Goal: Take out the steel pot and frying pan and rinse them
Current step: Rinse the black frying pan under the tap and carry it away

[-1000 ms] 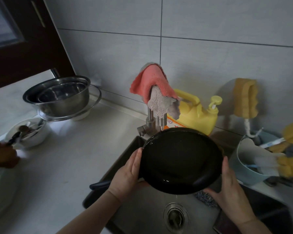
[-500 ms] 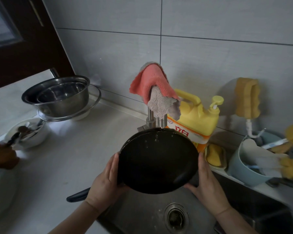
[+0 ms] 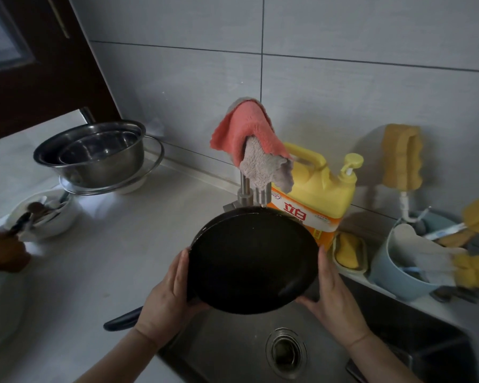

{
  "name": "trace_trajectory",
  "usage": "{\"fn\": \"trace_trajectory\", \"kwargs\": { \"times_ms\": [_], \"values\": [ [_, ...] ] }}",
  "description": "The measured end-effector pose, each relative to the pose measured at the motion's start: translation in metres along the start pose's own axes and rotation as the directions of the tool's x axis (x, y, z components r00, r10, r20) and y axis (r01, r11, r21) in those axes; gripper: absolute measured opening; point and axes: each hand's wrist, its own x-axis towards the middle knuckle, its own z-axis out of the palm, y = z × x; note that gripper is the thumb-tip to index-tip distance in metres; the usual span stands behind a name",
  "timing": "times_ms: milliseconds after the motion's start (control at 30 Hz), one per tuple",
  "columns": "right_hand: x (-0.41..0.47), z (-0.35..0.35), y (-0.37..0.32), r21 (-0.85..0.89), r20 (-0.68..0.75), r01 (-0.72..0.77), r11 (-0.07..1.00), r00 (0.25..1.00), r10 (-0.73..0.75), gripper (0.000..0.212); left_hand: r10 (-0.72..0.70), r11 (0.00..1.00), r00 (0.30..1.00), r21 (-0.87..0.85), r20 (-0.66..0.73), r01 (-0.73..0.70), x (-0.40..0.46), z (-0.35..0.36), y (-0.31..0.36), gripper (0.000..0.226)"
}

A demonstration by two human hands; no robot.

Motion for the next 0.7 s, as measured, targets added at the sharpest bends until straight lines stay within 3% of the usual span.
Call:
{"fn": "trace_trajectory", "kwargs": {
  "times_ms": [467, 700],
  "values": [
    [-0.034, -0.042, 0.036, -0.024, -0.039, -0.173, 0.985, 0.984, 0.172, 0.151, 0.105, 0.986, 0.989, -0.144, 0.106, -0.090, 0.025, 0.030, 0.049, 0.124],
    [-0.029, -0.034, 0.026, -0.030, -0.040, -0.112, 0.993, 0.993, 0.110, 0.149, 0.080, 0.991, 0.994, -0.112, 0.073, -0.071, 0.017, 0.024, 0.038, 0.122]
  ]
}}
